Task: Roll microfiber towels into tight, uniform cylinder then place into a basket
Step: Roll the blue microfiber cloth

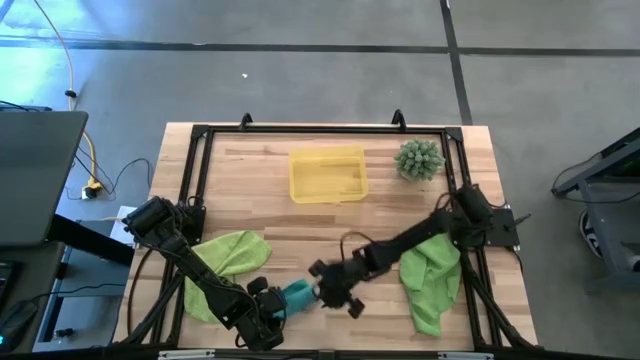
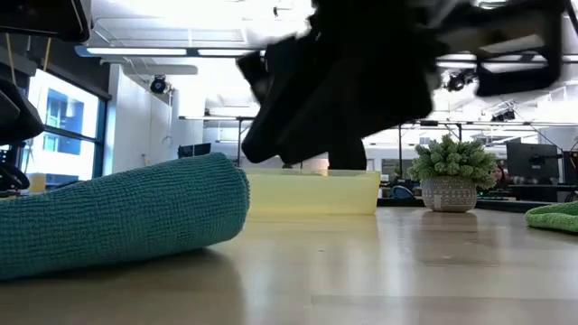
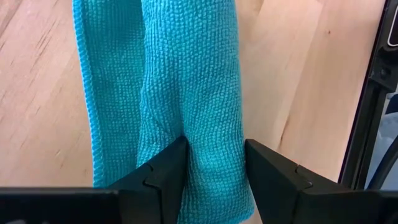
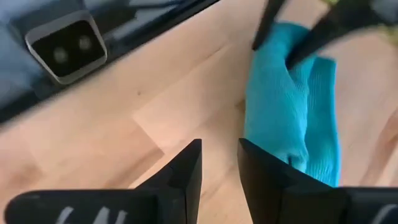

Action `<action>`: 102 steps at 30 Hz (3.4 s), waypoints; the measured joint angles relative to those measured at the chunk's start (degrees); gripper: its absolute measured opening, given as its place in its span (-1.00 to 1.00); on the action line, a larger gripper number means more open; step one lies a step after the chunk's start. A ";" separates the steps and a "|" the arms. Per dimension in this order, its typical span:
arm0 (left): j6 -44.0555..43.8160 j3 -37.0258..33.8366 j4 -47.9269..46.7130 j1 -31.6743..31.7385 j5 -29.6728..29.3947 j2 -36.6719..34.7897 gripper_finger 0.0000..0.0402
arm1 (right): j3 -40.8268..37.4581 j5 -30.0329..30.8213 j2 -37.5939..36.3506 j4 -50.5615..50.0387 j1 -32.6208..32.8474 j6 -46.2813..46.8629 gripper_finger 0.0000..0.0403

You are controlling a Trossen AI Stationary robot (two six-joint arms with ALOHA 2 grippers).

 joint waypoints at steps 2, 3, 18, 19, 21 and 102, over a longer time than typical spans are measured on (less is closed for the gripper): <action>-0.01 0.00 0.04 0.02 0.01 0.00 -0.23 | 0.00 6.45 0.03 0.48 2.39 -3.82 -0.53; -0.01 0.00 0.01 0.02 0.01 0.01 -0.23 | 0.02 10.10 0.13 1.25 3.42 -4.97 -0.53; -1.09 -0.04 0.28 0.22 0.20 0.11 -0.23 | 0.17 19.67 3.83 9.49 4.91 -13.39 -0.02; -1.09 -0.04 0.28 0.22 0.22 0.11 -0.23 | 0.17 19.69 4.08 9.47 4.59 -13.25 -0.02; -1.07 -0.04 0.30 0.22 0.20 0.11 -0.23 | 0.20 19.71 4.74 9.46 3.99 -12.98 -0.02; 14.45 5.44 -1.97 -1.08 -13.83 -1.69 -0.23 | 0.27 -15.80 8.68 7.49 -8.39 42.81 -0.95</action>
